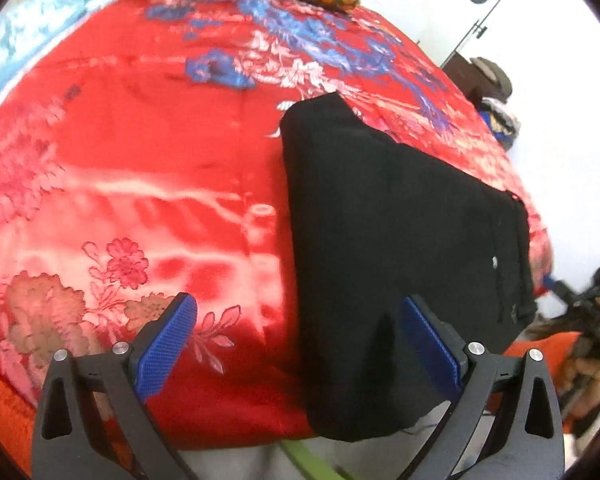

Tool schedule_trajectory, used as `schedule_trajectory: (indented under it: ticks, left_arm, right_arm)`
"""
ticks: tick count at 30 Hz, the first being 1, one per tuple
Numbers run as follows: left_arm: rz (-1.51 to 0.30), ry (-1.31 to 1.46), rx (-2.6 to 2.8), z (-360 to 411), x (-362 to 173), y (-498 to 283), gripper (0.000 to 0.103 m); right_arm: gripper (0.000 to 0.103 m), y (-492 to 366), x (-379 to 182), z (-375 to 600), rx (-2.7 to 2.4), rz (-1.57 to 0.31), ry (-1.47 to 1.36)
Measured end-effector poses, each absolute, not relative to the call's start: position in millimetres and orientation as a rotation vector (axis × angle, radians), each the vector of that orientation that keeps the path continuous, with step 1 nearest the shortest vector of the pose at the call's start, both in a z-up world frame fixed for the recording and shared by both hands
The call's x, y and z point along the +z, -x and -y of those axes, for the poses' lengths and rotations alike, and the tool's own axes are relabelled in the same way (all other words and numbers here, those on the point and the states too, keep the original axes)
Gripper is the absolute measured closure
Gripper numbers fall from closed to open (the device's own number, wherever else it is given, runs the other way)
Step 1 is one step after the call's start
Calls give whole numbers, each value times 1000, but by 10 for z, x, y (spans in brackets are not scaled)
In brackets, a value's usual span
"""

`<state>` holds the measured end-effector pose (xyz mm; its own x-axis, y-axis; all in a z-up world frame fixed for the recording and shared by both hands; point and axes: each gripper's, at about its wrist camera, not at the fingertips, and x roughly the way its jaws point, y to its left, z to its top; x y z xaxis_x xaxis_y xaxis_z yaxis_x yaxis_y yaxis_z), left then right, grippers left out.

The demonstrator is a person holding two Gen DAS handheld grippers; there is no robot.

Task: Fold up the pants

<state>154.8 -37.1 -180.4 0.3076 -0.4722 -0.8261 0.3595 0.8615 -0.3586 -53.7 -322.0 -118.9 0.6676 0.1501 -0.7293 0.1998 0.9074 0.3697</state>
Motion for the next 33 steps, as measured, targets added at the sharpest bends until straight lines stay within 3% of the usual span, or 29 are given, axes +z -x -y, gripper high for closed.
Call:
schedule_trajectory:
  ticks: [10,13,15,16,17,18,20,24,33]
  left_arm:
    - [-1222,140,-699,646,-2049,-1842,2]
    - [-1238,134,-753,746,-2085,-1867,2]
    - [-1236,141,-768,747,-2080,-1851,11]
    - [-1236,148,-774,755,-2081,-1855,47]
    - [-1248,161,-766,767,-2082,-1865,53]
    - [-1239,164,-761,758,-2061,-1854,58]
    - [-1212,160,-771,755,-1969,-1802,71]
    - [-1178,198,-786,688,-1783,-1753,76]
    - [-1082,290,-791,515,-1207,-2242,77]
  right_arm:
    - [22,123,-1763,3458,123,-1030,-597]
    - [18,55,-1880,3528,169,-1033,-655]
    - [19,16,-1911,3582,205,-1021,-712]
    - [22,-3,-1928,3597,213,-1019,-731]
    - [42,-22,-1933,3597,228,-1021,-731]
    - [52,-34,-1935,3595,257,-1023,-739]
    - [60,-9,-1901,3595,286,-1003,-767]
    - [67,36,-1775,3561,317,-960,-785]
    - [70,-490,-1220,3496,425,-833,-816]
